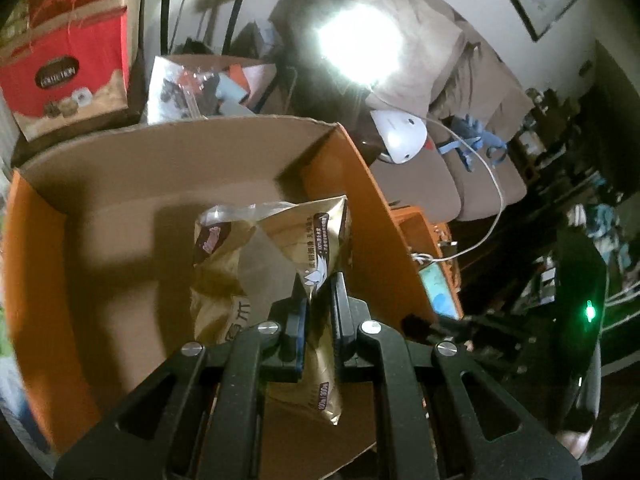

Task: Organize objects
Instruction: 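Carry the gold package with the left gripper into the orange box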

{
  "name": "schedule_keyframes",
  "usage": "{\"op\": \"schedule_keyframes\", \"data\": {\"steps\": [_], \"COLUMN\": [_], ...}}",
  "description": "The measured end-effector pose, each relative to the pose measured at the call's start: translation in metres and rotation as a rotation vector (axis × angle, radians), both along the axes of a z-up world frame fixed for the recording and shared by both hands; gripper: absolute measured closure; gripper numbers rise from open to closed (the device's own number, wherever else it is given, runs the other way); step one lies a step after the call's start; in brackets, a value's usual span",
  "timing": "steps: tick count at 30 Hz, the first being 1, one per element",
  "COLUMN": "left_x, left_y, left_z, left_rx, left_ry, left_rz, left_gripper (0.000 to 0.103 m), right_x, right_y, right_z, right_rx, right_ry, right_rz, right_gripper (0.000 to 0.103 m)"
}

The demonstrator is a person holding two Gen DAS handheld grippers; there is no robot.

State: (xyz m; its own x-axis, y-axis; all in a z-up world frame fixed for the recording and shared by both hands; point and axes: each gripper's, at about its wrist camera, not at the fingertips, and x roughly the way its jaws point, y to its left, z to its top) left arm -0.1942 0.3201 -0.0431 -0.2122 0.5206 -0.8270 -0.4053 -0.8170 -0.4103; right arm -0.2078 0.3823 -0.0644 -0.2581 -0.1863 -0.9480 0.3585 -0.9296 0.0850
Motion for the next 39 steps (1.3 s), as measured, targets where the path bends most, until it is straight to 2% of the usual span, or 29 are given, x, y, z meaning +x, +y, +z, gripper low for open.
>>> {"op": "schedule_keyframes", "data": {"steps": [9,12,14,16,18,20,21,23,27,30,34,39], "left_x": [-0.002,-0.005,-0.004,-0.002,0.000,0.002,0.001,-0.001,-0.006,-0.005,0.002,0.008], "left_y": [0.026,0.030,0.031,0.027,0.021,0.012,0.007,-0.003,-0.022,-0.026,-0.025,-0.017], "left_z": [-0.021,-0.026,-0.023,-0.016,-0.007,0.001,0.003,0.002,-0.014,-0.030,-0.051,-0.060], "left_rx": [0.049,0.074,0.054,0.042,0.029,-0.005,-0.028,-0.075,-0.113,-0.103,-0.060,0.019], "left_ry": [-0.098,-0.125,-0.101,-0.059,-0.014,0.031,0.046,0.047,-0.006,-0.080,-0.197,-0.275], "left_rz": [0.069,0.057,0.040,0.024,0.011,-0.007,-0.009,-0.013,-0.005,-0.027,-0.064,-0.100], "left_gripper": [0.095,0.094,0.084,0.058,0.051,0.047,0.043,0.041,0.041,0.041,0.041,0.042], "right_x": [0.001,0.001,0.002,0.003,0.003,0.004,0.003,0.003,0.003,0.003,0.003,0.003], "right_y": [0.002,0.002,0.002,0.003,0.003,0.003,0.003,0.004,0.003,0.003,0.003,0.002], "right_z": [0.000,0.000,0.000,0.000,-0.001,-0.001,-0.002,-0.002,-0.003,-0.003,-0.004,-0.004], "right_rx": [-0.006,-0.006,-0.007,-0.009,-0.011,-0.012,-0.014,-0.019,-0.021,-0.021,-0.017,-0.014], "right_ry": [-0.002,-0.001,-0.002,-0.002,-0.001,-0.001,-0.002,-0.004,-0.005,-0.006,-0.004,-0.004], "right_rz": [-0.005,-0.008,-0.009,-0.010,-0.009,-0.007,-0.007,-0.009,-0.010,-0.011,-0.009,-0.011], "right_gripper": [0.093,0.093,0.093,0.093,0.093,0.093,0.093,0.093,0.093,0.093,0.093,0.093]}}
